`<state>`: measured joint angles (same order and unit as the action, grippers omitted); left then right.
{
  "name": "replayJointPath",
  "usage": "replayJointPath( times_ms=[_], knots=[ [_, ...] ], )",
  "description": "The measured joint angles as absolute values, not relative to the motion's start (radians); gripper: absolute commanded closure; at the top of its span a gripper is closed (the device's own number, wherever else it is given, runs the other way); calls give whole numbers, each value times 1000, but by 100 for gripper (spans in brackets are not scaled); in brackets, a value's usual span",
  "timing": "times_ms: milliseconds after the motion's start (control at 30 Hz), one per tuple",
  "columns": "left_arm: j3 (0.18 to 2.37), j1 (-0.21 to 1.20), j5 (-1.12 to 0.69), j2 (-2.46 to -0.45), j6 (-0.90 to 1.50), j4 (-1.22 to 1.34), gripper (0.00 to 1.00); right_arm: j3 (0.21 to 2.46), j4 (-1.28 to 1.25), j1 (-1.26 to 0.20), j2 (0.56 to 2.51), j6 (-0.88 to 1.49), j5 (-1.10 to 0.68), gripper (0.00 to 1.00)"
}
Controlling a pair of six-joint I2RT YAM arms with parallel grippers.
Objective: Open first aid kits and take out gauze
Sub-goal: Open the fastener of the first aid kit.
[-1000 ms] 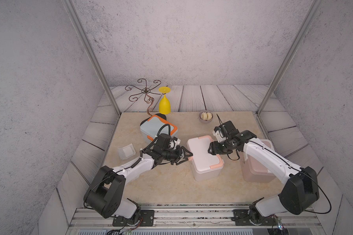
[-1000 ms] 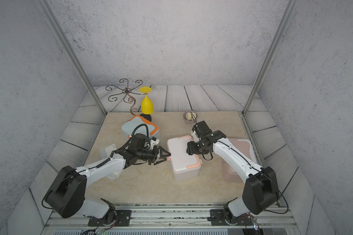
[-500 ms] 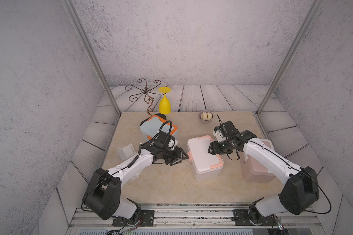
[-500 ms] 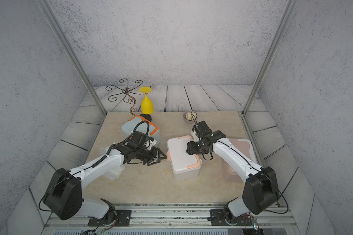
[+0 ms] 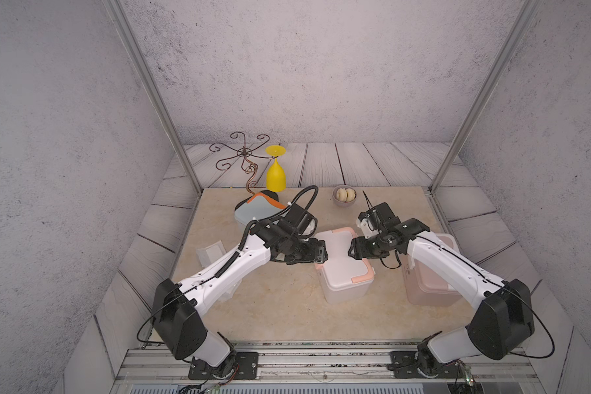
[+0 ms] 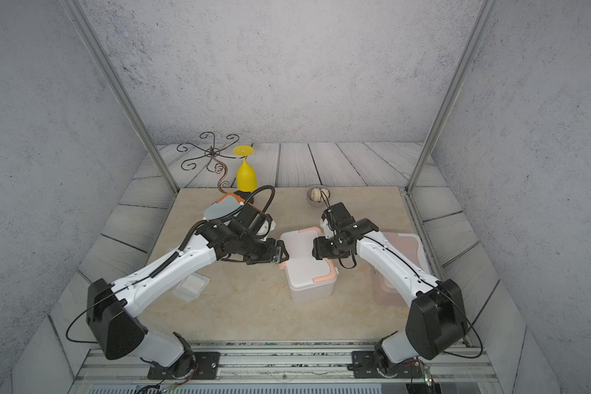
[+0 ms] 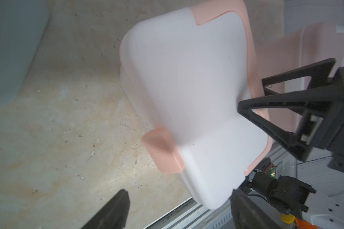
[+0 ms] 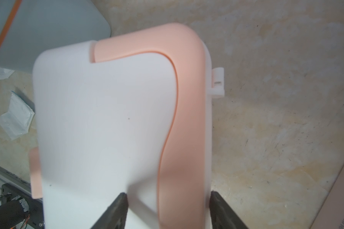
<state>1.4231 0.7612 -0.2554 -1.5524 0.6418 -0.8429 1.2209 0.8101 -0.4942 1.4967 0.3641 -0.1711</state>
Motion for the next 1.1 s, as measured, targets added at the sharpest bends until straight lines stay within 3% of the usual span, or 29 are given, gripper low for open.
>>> replayJointPath(
  times_ms=[300,1100],
  knots=[
    [1534,784,-150,-1713,578,-961,19,1219,807,-492,1497,364,-176,35],
    [1374,765,-65,-1657,591,-991,22,1200,719,-492,1509,365,-202,35]
  ],
)
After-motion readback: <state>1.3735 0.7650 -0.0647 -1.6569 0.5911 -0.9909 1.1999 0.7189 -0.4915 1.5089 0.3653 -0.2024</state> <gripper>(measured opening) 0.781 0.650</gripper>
